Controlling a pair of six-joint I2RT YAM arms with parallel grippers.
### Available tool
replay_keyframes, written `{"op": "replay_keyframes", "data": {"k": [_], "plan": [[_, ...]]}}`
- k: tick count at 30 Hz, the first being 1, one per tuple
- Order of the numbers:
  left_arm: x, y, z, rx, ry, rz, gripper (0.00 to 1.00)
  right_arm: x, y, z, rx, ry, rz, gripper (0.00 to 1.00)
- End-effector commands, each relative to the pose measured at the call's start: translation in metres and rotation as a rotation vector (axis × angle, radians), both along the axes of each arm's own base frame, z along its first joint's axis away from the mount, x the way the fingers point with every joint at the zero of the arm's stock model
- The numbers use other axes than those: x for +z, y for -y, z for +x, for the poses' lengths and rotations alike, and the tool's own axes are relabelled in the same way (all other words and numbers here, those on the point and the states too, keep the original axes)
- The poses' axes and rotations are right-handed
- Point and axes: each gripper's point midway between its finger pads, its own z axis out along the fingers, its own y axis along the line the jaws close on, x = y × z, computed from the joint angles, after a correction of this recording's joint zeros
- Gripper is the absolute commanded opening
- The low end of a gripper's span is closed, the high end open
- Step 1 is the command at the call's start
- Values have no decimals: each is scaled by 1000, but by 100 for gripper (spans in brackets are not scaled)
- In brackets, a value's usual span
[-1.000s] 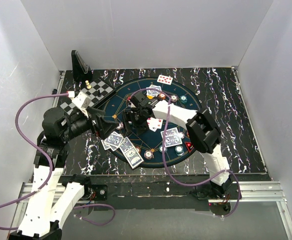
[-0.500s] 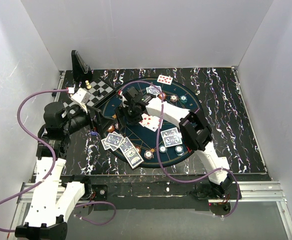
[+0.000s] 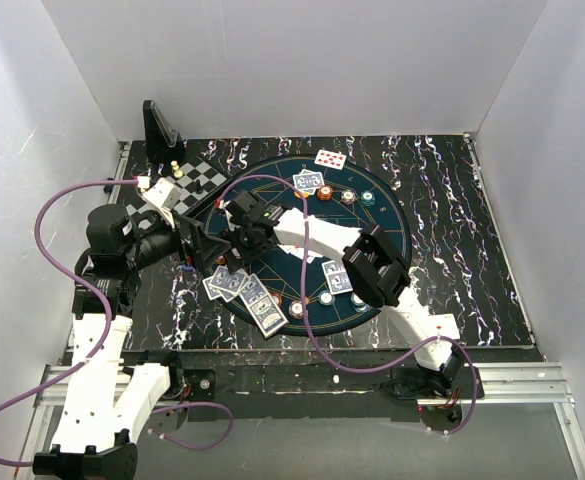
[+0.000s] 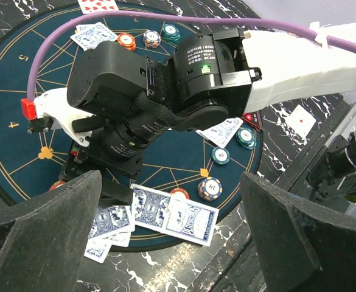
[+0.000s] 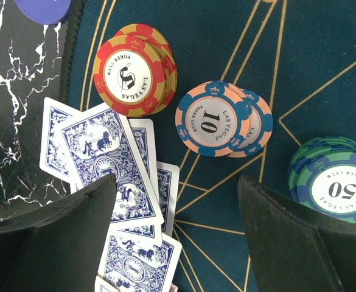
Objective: Distribute texas hold em gaming equipment
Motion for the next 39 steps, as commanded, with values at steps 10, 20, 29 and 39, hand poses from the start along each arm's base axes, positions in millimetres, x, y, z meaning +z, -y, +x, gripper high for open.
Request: {"op": "replay_keyframes", "data": {"k": [10, 20, 29, 39], "plan": [[13, 1, -5, -21, 19, -12, 98, -32, 20, -13, -41, 131, -170, 67], [13, 0, -4, -20, 27, -8, 98, -4, 40, -9, -154, 201, -136, 36], [13, 1, -6, -25, 31, -12, 98, 24, 84, 13, -294, 285, -187, 30], [11, 0, -9, -27, 42, -1, 98, 67, 68, 12, -323, 278, -61, 40]]}}
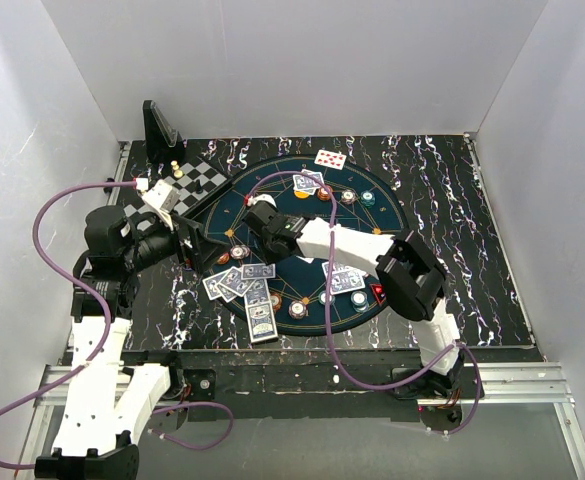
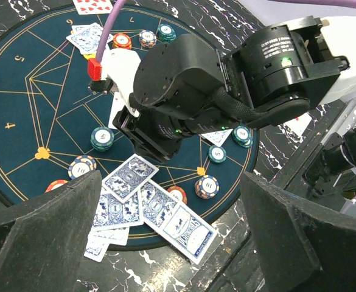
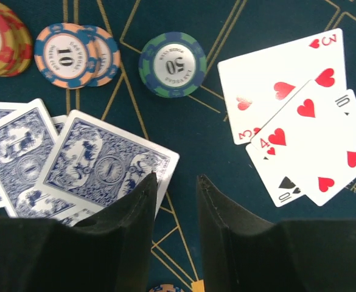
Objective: Distribute texas hold em gaming equipment
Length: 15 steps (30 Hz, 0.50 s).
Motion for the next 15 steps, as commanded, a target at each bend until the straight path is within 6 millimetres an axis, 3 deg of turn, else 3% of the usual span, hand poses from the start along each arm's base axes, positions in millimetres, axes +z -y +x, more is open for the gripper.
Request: {"op": "replay_keyframes", "data": {"k": [1, 4, 6, 12, 15], "plan": [[8, 0, -2, -8, 37, 6, 98, 47, -29, -8, 38, 5, 168, 44], [9, 0, -3, -11, 37, 5, 98, 53, -49, -29, 156, -8, 207, 61], [9, 0, -3, -11, 38, 6, 98, 48, -56, -43, 221, -19, 197, 67], [15, 1, -3, -14, 43, -1, 98, 24, -68, -64, 358, -22, 201, 71], [20, 1, -3, -15, 50, -8, 98, 11, -69, -59, 363, 6, 141, 71]]}}
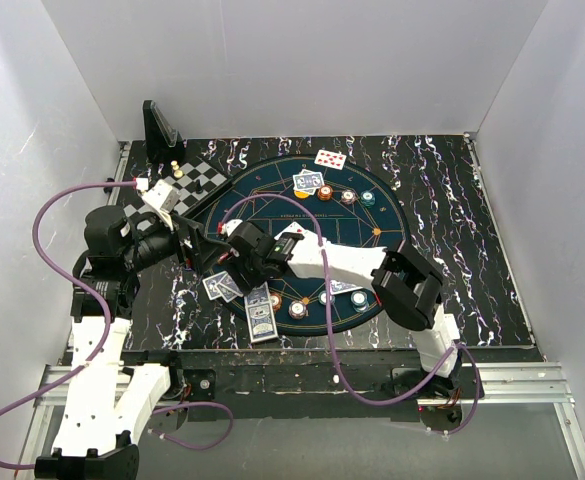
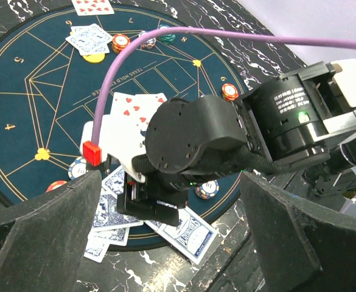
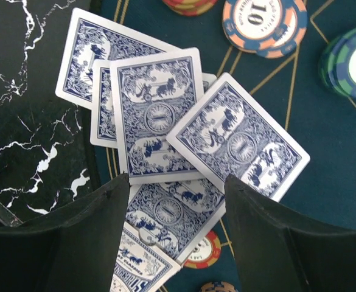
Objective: Distribute texas hold em gaming equipment
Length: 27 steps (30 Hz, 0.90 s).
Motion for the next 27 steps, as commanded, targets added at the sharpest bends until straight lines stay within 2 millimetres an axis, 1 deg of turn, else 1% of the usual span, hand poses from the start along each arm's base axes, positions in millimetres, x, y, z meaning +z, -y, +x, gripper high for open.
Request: {"op": "replay_keyframes", "data": {"k": [1, 4, 7, 10, 12, 18, 22, 27], "plan": [[20, 1, -3, -11, 44, -13, 98, 5, -15, 12, 47, 83, 10, 71], [20, 1, -3, -10, 40, -16, 98, -4, -10, 24, 7, 125, -39, 68], [18, 1, -5, -11, 39, -13, 98, -6, -6, 32, -31, 158, -55, 63], [18, 1, -5, -10, 38, -12, 98, -9, 0, 38, -59, 178, -60, 54], [18, 1, -6, -10, 35, -14, 98, -15, 8, 41, -81, 179, -80, 48], [17, 1, -8, -12, 32, -15, 98, -14, 33, 54, -147, 184, -99, 45], [19, 2, -9, -12, 33, -19, 98, -21, 54, 64, -195, 166, -120, 39], [18, 2, -9, -13, 27, -21, 98, -30, 78, 77, -257, 138, -155, 38]]}}
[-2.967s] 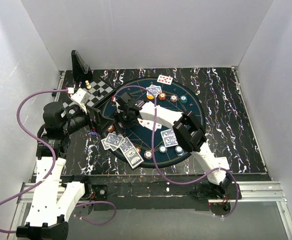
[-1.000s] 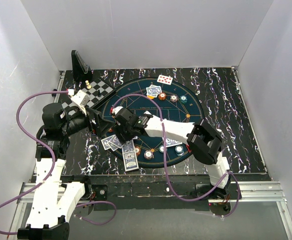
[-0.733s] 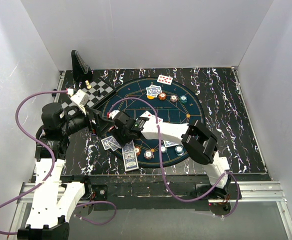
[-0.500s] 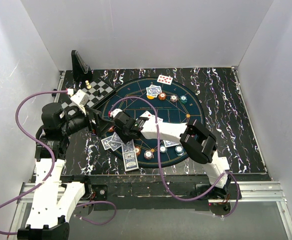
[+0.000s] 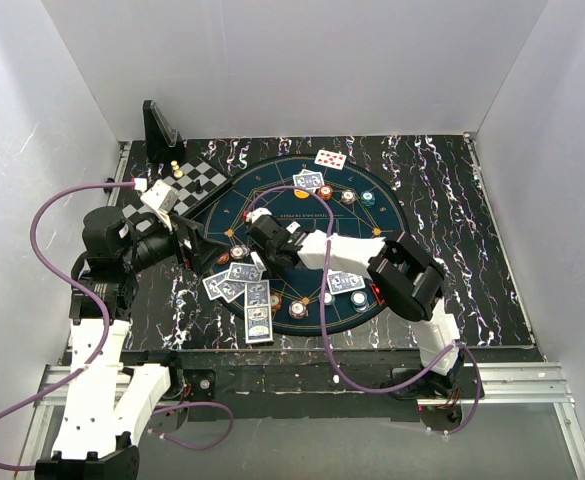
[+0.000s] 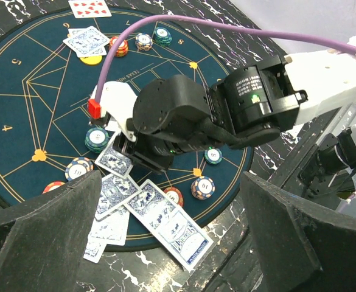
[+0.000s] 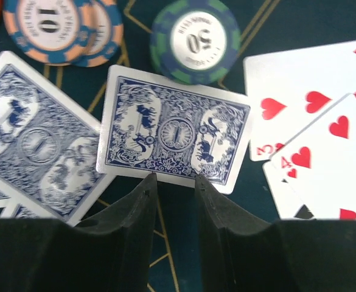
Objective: Distribute texas hold em gaming equipment
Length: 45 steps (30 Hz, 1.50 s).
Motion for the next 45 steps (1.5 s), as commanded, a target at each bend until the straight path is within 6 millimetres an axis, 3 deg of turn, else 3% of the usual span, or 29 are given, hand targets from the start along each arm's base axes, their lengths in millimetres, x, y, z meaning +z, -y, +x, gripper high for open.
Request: {"op": "replay_keyframes", "data": {"k": [1, 4, 6, 13, 18, 22, 28, 36, 45], "plan": [[12, 1, -5, -13, 27, -8, 98, 5, 32, 19, -97, 9, -29, 38], [12, 1, -5, -13, 26, -8, 98, 13, 40, 25, -133, 3, -10, 37], [10, 1, -5, -14, 23, -9, 98, 30, 31, 26, -125, 14, 51, 37], [9, 2, -7, -22, 19, -9, 98, 78, -39, 6, -6, 1, 242, 37], [10, 2, -7, -24, 16, -15, 98, 77, -82, -19, 101, -46, 309, 40], [12, 2, -6, -22, 22, -11, 98, 61, -96, -24, 117, -86, 305, 41], [12, 1, -7, -23, 26, -1, 98, 34, -86, -26, 80, -125, 268, 42], [14, 1, -6, -15, 26, -11, 98, 10, -65, -14, -3, -159, 245, 41], [16, 1, -6, -17, 32, -11, 98, -18, -20, -9, -105, -194, 184, 41]]}}
